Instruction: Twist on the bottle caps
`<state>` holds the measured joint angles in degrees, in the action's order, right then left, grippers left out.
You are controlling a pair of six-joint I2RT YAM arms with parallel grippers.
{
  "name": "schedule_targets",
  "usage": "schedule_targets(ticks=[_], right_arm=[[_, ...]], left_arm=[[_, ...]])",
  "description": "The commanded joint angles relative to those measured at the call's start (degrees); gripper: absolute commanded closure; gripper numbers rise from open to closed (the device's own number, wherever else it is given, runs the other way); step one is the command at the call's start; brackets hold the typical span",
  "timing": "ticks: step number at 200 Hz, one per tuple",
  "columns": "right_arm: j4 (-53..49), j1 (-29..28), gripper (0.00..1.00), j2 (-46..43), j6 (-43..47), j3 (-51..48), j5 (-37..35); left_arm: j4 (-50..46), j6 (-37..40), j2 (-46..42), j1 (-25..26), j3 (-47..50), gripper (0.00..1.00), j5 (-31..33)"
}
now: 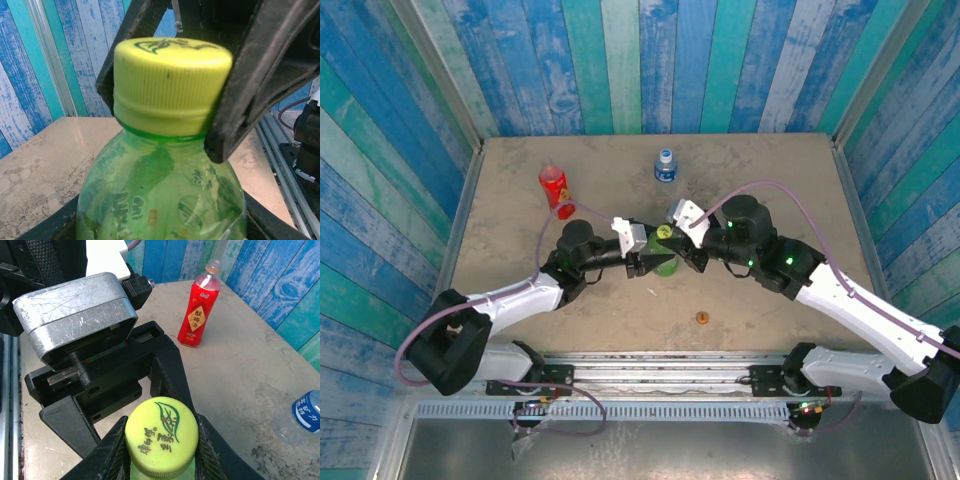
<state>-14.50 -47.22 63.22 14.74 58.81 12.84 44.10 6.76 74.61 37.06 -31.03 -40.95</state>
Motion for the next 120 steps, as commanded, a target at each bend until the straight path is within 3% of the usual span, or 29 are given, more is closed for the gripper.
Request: schedule_targets(ticks=[1, 33, 44, 83, 120], right_arm=[[3.01, 0.09, 0.79, -0.29, -2.1, -0.9, -1.4], [8.68, 3.17, 0.78, 0.68, -7.28, -3.93, -7.76], [10.71, 5.4, 0.78, 1.61, -9.6, -4.55, -9.32], [14.71, 15.01, 0.79, 8.74, -18.89, -2.13, -19.52], [19.77, 21.94, 0.79, 19.36, -20.07, 4.69, -17.41]], left_arm=[[1.5, -0.32, 1.33, -0.02, -0.93, 0.34, 1.98], [5.77, -3.6, -1.49, -0.13, 3.03, 0.01, 11.97], [7.51, -4.86, -2.37, -0.08, 5.24, 0.06, 16.95], [10.51, -8.21, -8.6, -0.12, 12.58, 0.06, 30.74], [9.58, -11.41, -10.61, -0.14, 16.55, 0.06, 40.15]])
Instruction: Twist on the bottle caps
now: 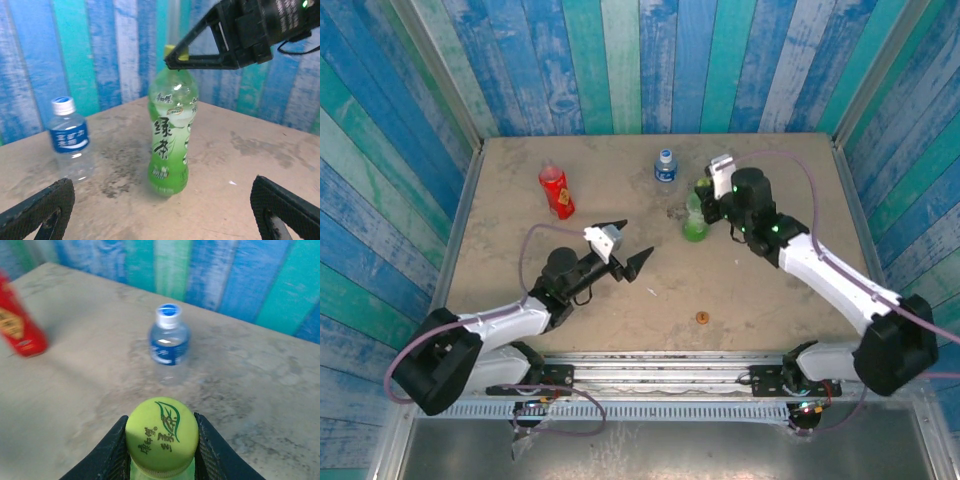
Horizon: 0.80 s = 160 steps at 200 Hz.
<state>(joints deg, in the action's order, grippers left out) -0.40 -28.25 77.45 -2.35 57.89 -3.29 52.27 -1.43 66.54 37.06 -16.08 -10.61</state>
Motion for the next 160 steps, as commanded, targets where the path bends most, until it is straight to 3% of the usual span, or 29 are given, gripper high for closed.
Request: schedule_targets(ticks=[1, 72, 130, 160], right_arm=[[5.68, 3.08, 0.79, 5.59, -2.91, 5.94, -1.19], [3.57, 7.99, 0.79, 28.03, 1.28, 28.07, 0.27], [0.91, 8.26, 0.76, 32.29, 3.49, 30.88, -0.18], [-0.37, 8.21, 0.67, 33.12, 4.27, 31.38, 0.35]], left_arm=[[1.33, -3.22, -2.59, -0.14, 1.63, 0.06, 9.95], [-3.19, -1.38, -5.58, -0.48, 2.52, 0.06, 12.41], [-6.29, -1.95, -7.22, -3.13, 2.05, 0.06, 12.03], [-9.74, -1.67, -9.57, -5.79, 1.5, 0.06, 12.26]])
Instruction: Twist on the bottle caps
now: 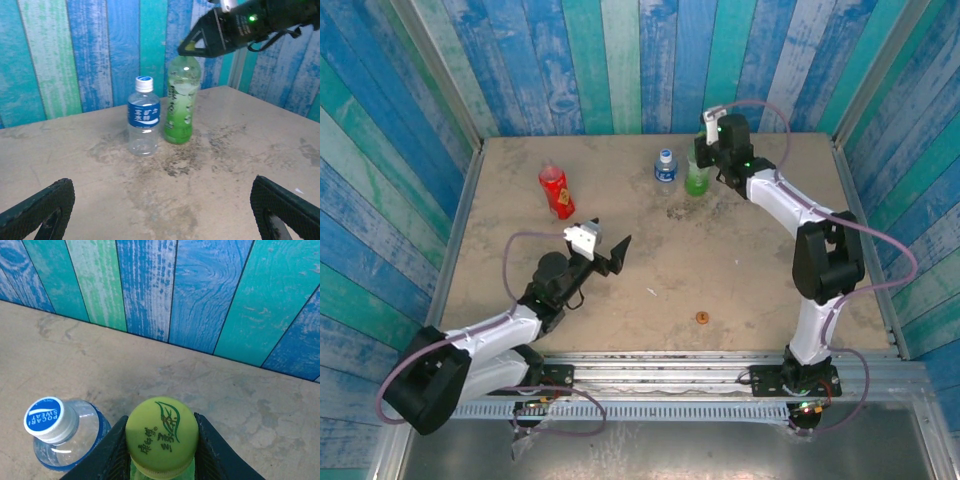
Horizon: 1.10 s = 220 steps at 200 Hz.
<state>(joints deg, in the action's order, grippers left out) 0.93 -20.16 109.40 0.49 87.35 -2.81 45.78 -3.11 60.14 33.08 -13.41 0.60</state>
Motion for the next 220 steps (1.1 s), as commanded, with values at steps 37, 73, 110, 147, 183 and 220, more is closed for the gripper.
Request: schedule_targets(ticks=[37, 73, 110, 147, 183, 220], right_arm=[[-2.28, 0.17, 0.4, -0.73, 2.32, 2.64, -0.58], [-2.77, 0.12, 0.28, -5.17, 3.67, 0.48, 1.67], [-2.75, -1.1, 0.2, -12.3, 4.57, -5.68, 3.7], [-2.4, -5.14, 0.17, -20.33, 6.09, -14.43, 4.82], [-2.34, -9.44, 0.16, -26.3, 5.31, -21.07, 5.95], [-2.98, -11.89, 0.16, -29.19, 4.96, -24.21, 5.4]], left_arm=[[-6.9, -0.14, -4.98, -5.21, -2.57, 0.06, 2.59], [-10.18, 0.82, -4.9, -10.3, -5.4, 0.06, 2.95], [-11.49, -0.84, -1.25, -17.43, -9.51, 0.06, 2.73], [-13.7, -2.32, 6.77, -22.64, -16.74, 0.06, 2.41], [-15.54, -4.49, 14.79, -27.14, -23.15, 0.06, 0.25], [-16.42, -4.26, 20.46, -27.97, -27.85, 0.06, -0.6]])
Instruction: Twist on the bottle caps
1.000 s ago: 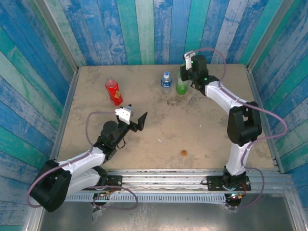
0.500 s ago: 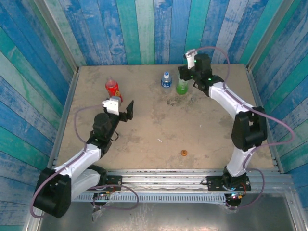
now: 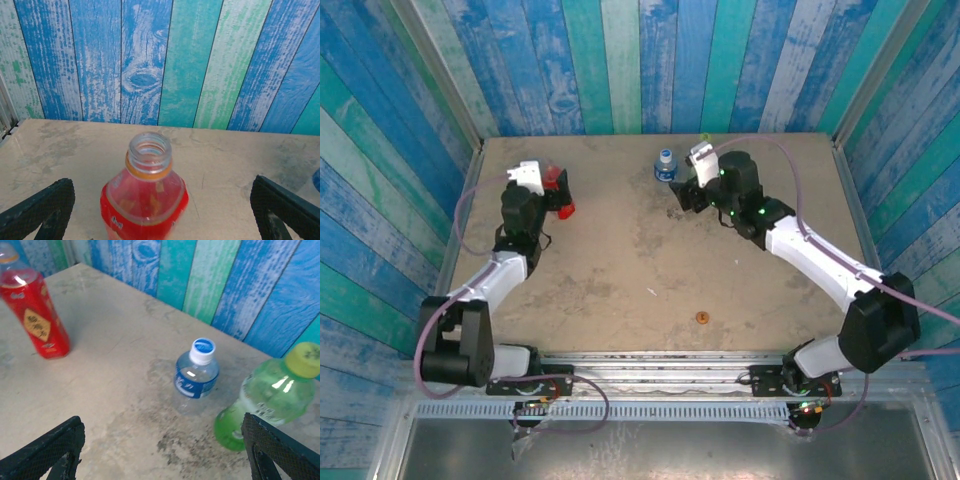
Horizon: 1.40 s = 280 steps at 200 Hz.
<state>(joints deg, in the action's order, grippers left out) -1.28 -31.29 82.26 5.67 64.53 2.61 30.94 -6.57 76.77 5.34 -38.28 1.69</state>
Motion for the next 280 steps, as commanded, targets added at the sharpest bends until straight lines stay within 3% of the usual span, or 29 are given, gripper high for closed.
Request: schedule_targets(ticks=[1, 37, 111, 130, 211, 249, 280], right_arm=[[-0.76, -0.78, 0.16, -2.07, -0.26, -1.41, 0.0], [-0.83, -1.01, 0.16, -2.54, -0.23, -2.04, 0.02], [-1.01, -1.84, 0.16, -1.85, 0.19, -2.01, 0.67], [-1.83, -1.94, 0.16, -1.58, 1.23, -1.8, 0.08], [-2.41, -1.97, 0.16, -2.04, 2.13, -2.48, -1.56], [-2.5, -2.02, 0.16, -1.75, 2.23, -2.41, -1.79], [-3.33, -1.95, 0.16, -2.6, 1.92, -2.39, -3.82]], left_arm=[[-1.58, -0.77, 3.91, -0.24, -3.04, 0.06, -1.69], [-0.42, 1.04, 7.94, -0.25, -4.86, 0.06, -2.07], [-0.33, 2.61, 15.76, -0.25, -8.81, 0.06, 3.22], [0.07, 2.44, 16.97, -0.34, -9.26, 0.0, 2.54], [0.97, 4.01, 17.35, -0.26, -8.25, 0.33, 0.95], [0.68, 4.49, 16.07, -0.24, -7.92, 0.39, -1.16], [0.89, 5.91, 12.7, -0.25, -6.11, 0.41, -8.01]])
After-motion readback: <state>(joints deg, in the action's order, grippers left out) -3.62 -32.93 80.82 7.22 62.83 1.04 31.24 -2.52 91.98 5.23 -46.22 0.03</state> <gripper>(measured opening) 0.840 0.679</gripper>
